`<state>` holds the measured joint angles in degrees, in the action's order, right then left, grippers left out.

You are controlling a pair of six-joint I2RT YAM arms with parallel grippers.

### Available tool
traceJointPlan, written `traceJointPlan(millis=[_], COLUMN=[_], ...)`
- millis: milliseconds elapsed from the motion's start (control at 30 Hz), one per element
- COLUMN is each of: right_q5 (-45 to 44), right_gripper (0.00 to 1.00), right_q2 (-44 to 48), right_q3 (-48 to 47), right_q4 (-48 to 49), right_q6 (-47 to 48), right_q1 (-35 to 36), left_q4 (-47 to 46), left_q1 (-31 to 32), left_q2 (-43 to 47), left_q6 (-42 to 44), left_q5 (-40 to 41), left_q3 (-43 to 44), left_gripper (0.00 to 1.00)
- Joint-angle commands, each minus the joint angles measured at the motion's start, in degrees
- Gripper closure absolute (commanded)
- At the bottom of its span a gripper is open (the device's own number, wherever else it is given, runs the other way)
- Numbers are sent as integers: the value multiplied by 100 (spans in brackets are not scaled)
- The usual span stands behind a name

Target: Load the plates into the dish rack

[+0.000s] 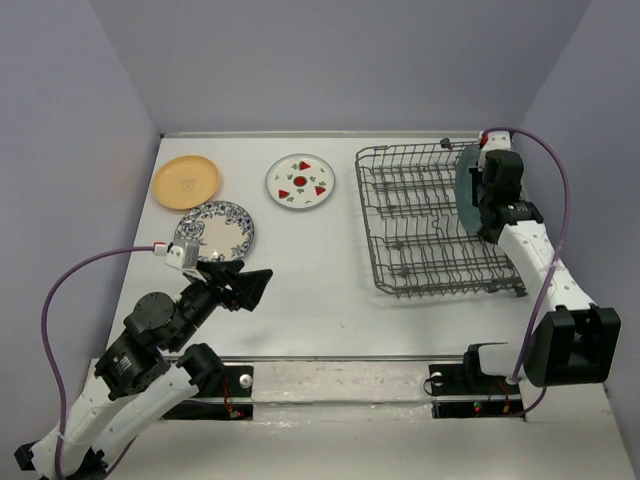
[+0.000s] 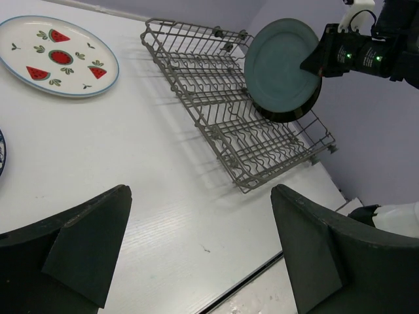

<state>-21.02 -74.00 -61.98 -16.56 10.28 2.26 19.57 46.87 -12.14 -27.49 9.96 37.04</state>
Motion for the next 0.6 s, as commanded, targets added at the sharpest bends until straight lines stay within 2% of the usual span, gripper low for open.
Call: traceJointPlan(millis=[0,200,567], right_q5=[-192,-438,-8], right_gripper=[93,93,93], right_q2=[70,52,-71], right_q3=[-104,1,159], right_q4=[1110,1269,1269], right_q6=[-17,-26,-97], right_q1=[-111,-112,-112], left_q4=[-147,-147,-164], left_q1=[33,33,33], left_q2=[45,63,63], left_q6=[15,15,15], left_q5=[112,112,103], left_q3=[49,40,40], left_gripper=[1,1,1])
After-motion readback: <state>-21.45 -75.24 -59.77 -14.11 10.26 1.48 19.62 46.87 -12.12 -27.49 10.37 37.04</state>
